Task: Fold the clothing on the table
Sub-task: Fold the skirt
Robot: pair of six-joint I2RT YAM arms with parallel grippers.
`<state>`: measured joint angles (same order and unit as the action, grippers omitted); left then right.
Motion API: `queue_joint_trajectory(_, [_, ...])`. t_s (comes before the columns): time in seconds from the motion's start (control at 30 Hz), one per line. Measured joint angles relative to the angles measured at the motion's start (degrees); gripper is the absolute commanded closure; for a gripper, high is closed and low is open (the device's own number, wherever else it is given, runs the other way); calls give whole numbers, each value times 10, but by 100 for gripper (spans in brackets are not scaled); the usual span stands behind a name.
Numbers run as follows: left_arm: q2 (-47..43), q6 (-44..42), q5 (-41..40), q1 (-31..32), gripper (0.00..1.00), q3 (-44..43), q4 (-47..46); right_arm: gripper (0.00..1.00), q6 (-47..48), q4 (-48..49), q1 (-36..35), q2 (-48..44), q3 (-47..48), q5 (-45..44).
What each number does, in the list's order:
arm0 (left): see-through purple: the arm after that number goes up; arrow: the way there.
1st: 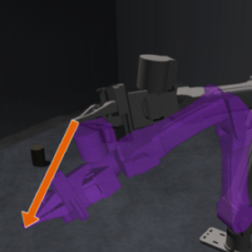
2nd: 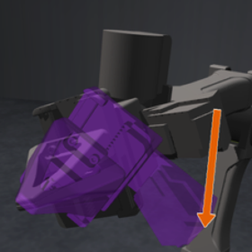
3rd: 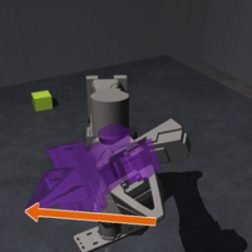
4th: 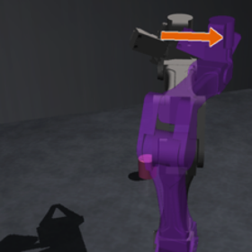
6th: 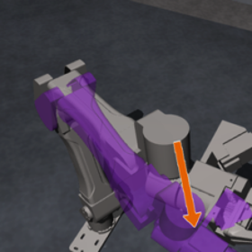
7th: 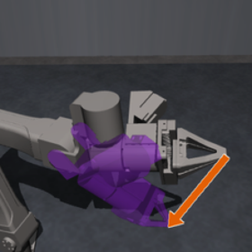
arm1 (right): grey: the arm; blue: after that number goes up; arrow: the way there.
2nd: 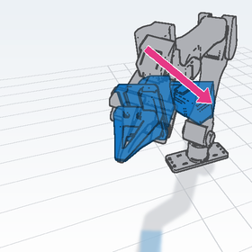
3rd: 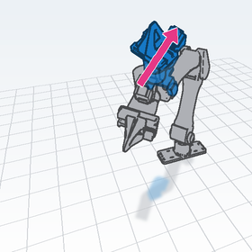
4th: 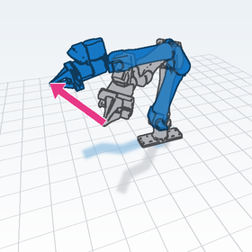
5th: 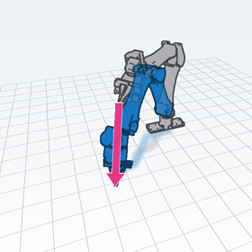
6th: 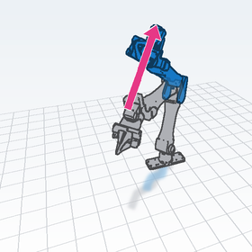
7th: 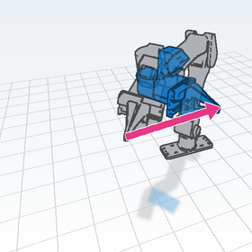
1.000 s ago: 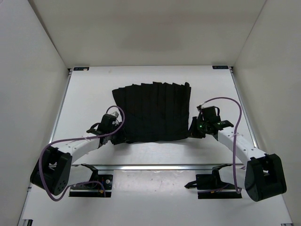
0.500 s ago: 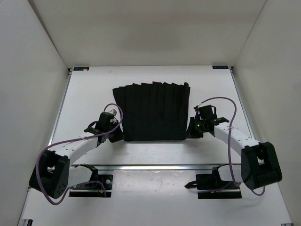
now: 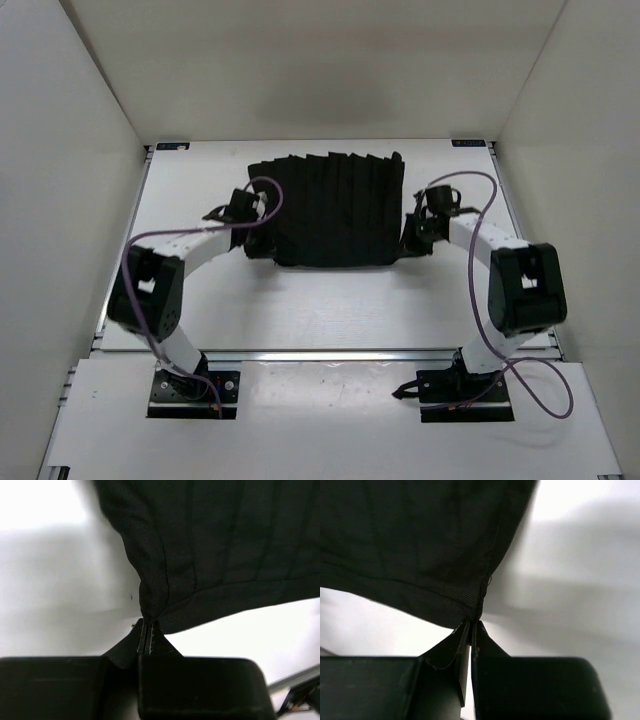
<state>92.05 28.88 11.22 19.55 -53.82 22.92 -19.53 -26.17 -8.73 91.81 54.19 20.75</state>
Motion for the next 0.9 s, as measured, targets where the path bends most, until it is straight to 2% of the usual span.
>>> queue_joint_trajectory(0.17, [129,-40,-2,-2,100,-240,42,100,46,-43,36,111,250,-6])
queue_joint_trajectory(0.33, [233,-78,-24,-17,100,-560,63,100,88,-53,53,167,516,-29])
queue_joint_trajectory(0.4, [221,-94,-44,-19,100,-605,46,100,108,-40,54,155,560,-50])
queue_joint_trajectory(0.47, [163,-105,-63,-17,100,-561,19,100,123,-17,44,109,532,-70])
queue_joint_trajectory(0.57, [17,-113,-86,6,100,-380,-18,100,126,24,16,-29,344,-94])
queue_joint_trajectory(0.63, [-89,-114,-117,36,100,-239,-11,100,118,23,-8,-123,208,-111])
queue_joint_trajectory(0.7, [-181,-108,-145,81,100,-127,21,100,102,-10,-62,-229,72,-166])
queue_joint_trajectory(0.8, [-294,-86,-147,122,100,-12,94,100,64,-88,-178,-352,-29,-201])
queue_joint_trajectory(0.83, [-322,-80,-143,110,100,10,113,100,55,-102,-182,-380,-39,-182])
queue_joint_trajectory(0.9, [-351,-63,-117,61,100,33,128,100,35,-88,-105,-403,-57,-127])
